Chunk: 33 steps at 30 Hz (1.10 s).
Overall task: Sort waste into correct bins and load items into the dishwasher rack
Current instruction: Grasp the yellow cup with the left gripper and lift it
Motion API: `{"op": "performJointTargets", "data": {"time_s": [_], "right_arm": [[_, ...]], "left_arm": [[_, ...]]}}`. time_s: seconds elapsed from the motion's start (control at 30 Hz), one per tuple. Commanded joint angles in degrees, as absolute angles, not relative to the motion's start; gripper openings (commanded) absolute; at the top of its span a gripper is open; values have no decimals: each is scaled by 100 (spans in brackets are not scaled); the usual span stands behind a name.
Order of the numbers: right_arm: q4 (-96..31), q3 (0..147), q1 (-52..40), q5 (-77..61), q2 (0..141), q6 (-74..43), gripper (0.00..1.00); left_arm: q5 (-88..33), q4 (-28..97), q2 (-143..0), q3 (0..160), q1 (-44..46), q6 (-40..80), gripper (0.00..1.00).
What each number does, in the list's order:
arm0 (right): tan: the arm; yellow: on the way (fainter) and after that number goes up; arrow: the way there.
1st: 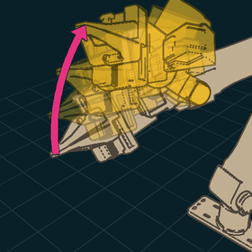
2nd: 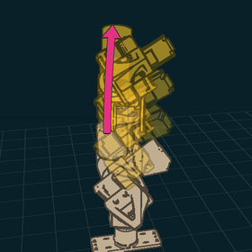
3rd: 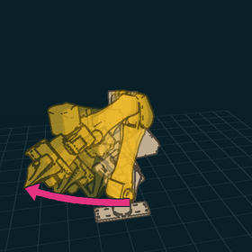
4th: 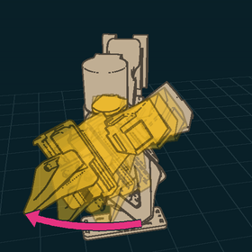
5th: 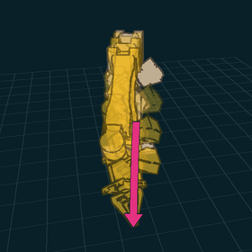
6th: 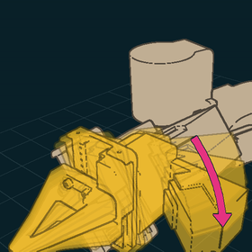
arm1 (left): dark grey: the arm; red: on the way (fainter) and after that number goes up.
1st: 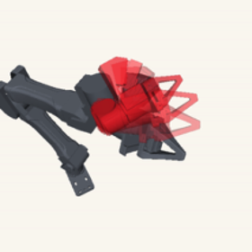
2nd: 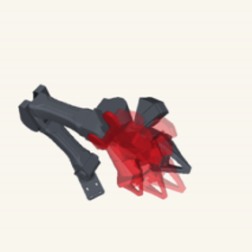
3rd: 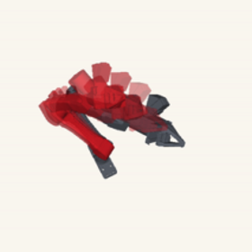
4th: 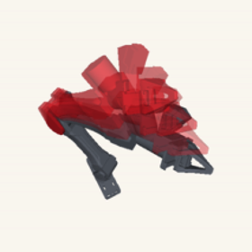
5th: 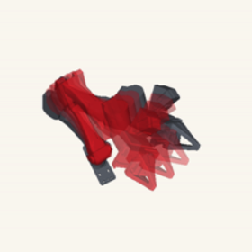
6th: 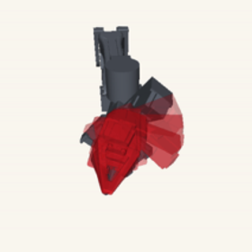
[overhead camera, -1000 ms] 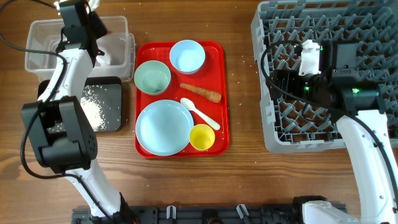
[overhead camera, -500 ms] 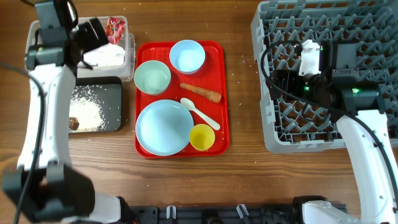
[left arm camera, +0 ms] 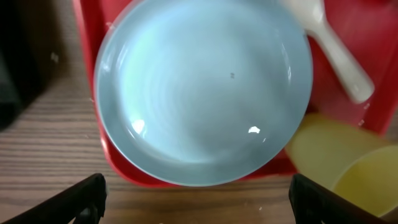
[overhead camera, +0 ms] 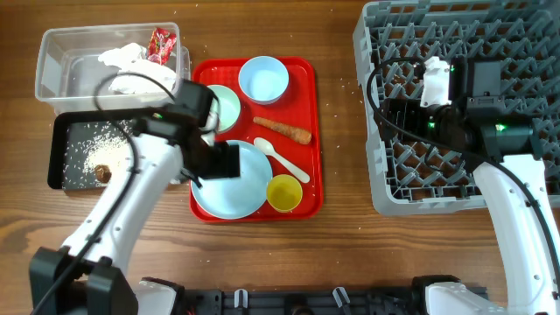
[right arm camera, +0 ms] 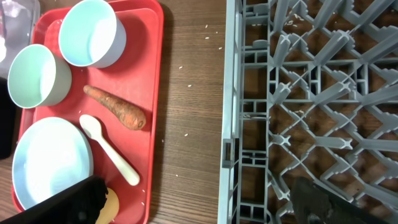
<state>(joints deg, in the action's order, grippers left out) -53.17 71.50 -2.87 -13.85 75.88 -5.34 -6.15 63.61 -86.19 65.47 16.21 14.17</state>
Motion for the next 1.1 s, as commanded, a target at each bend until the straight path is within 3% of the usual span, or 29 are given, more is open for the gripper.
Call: {"op": "performJointTargets", "data": {"time_s": [0.0,0.1,0.27,0.43,0.5,0.53,0.57,0.63,0.83,1.07], "right_arm": [[-5319,7192,-266,-1350,7642,-602,99],[-5321,7192,-266,-1352,7642,-609,99],[-5341,7192,-266,-1352,7642,-617,98],[-5345,7192,-266,-1352,7642,-617,99],[-5347,7192,-266,-1350,7642,-615,99],[-5347,7192,-266,-1350,7642,-615,99],[-5352,7192,-266,-1350,7642,-615,99],[-5367,7192,-266,-1352,7642,-613,99],[-5395,7192,-266,-1466,7640,-615,98],[-5266,7194,-266,-3148,7638,-464,98]], "left_arm": [[-786,5972,-8608,6289,2193,1568,93],[-1157,5336,-8597,6289,2617,1568,90],[-1179,4978,-8908,6287,2945,1594,68],[-1413,5013,-9177,6287,3197,1590,54],[-1409,5054,-9209,6285,3323,1590,52],[-1341,5059,-9266,6265,3424,1592,41],[-1278,5033,-9308,6213,3452,1597,22],[-1125,5006,-9356,6134,3450,1745,8],[-1166,4814,-9362,6104,3420,1994,4],[-4093,4252,-8971,6361,1852,1726,4]]}}
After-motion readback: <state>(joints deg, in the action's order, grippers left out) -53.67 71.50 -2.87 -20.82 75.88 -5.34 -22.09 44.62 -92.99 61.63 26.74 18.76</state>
